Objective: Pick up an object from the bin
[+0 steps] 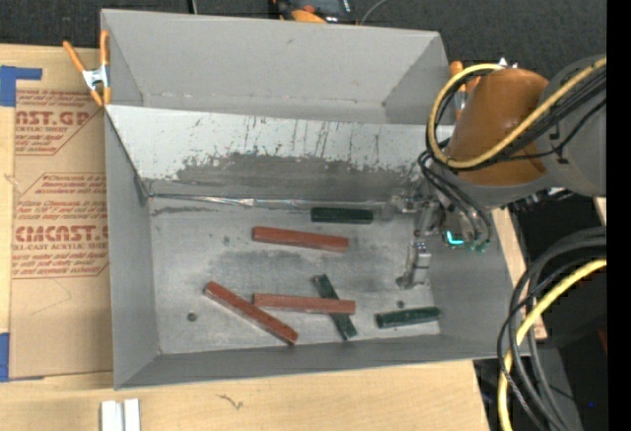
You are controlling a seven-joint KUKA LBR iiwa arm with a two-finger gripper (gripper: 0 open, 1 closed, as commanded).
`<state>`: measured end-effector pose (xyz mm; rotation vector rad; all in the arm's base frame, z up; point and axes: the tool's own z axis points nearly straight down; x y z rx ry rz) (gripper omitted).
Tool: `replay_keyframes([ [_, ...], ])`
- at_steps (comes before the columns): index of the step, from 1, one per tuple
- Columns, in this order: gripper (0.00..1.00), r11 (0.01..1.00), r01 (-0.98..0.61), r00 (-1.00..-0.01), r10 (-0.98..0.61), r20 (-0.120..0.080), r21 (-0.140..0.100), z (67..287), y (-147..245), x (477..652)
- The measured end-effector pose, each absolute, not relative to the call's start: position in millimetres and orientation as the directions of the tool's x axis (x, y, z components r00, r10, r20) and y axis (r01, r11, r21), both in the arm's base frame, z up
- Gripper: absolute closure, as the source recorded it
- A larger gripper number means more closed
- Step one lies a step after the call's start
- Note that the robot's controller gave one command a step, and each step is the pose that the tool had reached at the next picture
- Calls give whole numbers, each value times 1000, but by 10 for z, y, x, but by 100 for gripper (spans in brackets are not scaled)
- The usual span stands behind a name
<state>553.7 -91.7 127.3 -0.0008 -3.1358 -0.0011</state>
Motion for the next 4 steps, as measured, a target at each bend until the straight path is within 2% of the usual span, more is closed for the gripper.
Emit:
replay_keyframes([
  [1, 0, 1000, -19, -1000, -19, -7, 2, 687, -341, 5699],
  [2, 0, 904, -428, -904, -428, -7, 0, 713, 302, 5648],
  [3, 100, 905, -426, -905, -426, -3, 0, 701, 288, 5638],
  [4, 100, 752, -660, -752, -660, -8, -5, 2133, 349, 5609],
])
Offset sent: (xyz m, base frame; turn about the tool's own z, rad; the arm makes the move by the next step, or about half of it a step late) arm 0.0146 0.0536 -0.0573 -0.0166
